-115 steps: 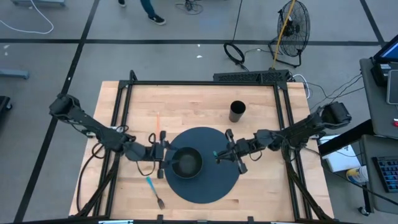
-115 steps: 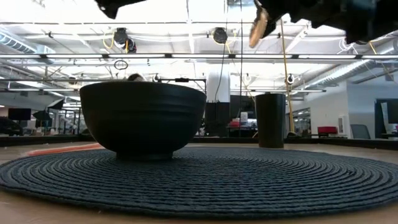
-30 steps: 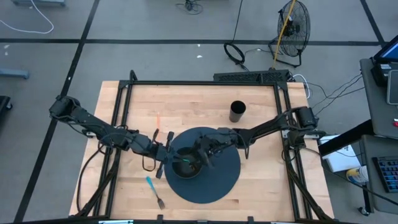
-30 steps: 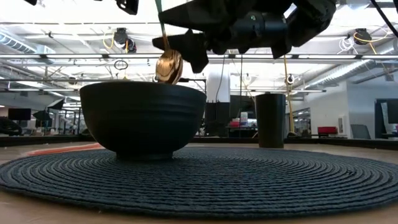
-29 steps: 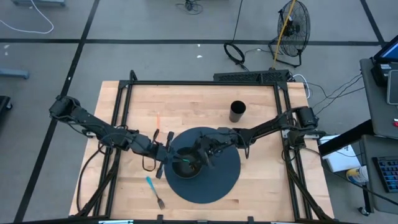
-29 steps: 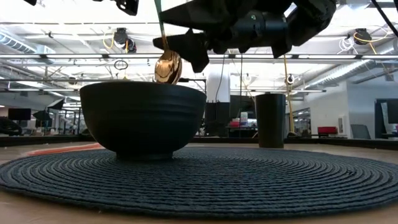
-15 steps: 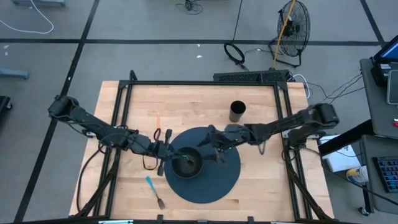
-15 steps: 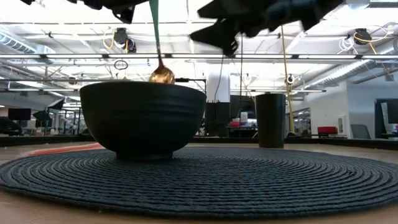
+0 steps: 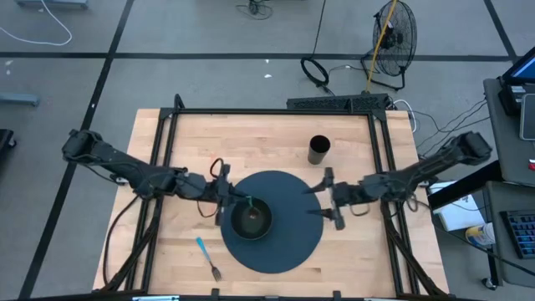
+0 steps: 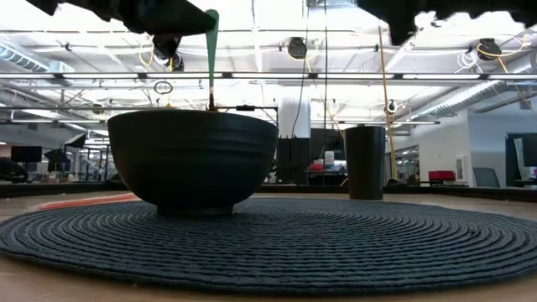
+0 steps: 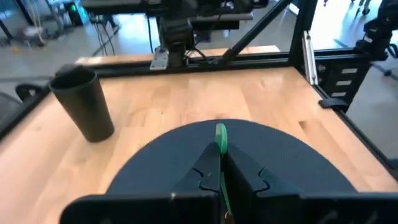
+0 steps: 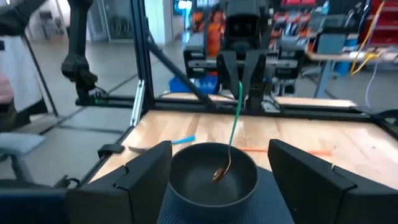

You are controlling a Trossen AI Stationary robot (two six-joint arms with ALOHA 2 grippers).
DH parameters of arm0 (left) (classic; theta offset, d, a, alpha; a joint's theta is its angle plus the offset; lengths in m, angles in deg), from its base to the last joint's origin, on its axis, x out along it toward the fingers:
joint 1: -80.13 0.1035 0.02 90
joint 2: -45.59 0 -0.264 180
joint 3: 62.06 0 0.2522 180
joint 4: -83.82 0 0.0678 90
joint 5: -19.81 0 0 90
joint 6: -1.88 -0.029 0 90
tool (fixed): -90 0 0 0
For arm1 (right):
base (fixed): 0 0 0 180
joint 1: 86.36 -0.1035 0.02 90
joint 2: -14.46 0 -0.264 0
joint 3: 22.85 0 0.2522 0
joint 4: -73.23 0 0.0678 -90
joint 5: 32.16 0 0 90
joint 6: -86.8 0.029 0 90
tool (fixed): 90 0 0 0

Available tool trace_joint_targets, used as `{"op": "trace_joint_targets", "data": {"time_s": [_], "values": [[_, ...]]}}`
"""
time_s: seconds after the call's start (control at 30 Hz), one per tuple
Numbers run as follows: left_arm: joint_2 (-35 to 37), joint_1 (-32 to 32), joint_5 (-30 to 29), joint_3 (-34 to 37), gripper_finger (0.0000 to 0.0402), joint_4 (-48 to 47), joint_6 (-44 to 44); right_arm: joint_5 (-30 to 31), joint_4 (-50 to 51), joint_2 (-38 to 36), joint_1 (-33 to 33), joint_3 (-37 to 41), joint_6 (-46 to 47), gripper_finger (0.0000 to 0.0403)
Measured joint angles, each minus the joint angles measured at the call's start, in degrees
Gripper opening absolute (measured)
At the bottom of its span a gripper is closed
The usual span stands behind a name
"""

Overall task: Pick & Place Utensil
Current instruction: Put the green spoon into the black bowl

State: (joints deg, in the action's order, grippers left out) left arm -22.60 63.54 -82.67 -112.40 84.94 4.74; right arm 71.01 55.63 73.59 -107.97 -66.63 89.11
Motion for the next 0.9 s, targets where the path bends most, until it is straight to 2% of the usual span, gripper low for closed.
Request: {"op": "trace_joint_targets", "data": {"time_s": [0.17,0.27,0.33,0.53,0.6,0.9], "values": [[-0.03,2.33,2.08,0.23,0.0004,-2.26,3.93,6.07,-1.47,-6.27,-4.99,5.74,-0.33,0.0255],[-0.04,3.54,3.92,2.06,0.0009,-0.69,5.86,6.66,-1.42,-9.17,-7.51,7.87,-1.61,0.0255],[-0.07,4.47,5.38,4.11,0.0009,1.62,7.48,7.08,-1.43,-10.91,-8.81,8.67,-1.71,0.0255],[-0.11,6.31,8.15,12.18,0.0009,14.26,10.59,13.92,-1.63,-13.28,-12.03,9.20,-3.98,0.0253],[-0.05,6.74,9.35,13.87,0.0009,17.01,11.01,14.02,-1.94,-13.39,-12.40,9.20,-4.62,0.0254],[-0.07,8.87,9.60,15.65,0.0012,16.65,12.85,14.07,-2.27,-13.37,-12.37,9.20,-4.66,0.0252]]}}
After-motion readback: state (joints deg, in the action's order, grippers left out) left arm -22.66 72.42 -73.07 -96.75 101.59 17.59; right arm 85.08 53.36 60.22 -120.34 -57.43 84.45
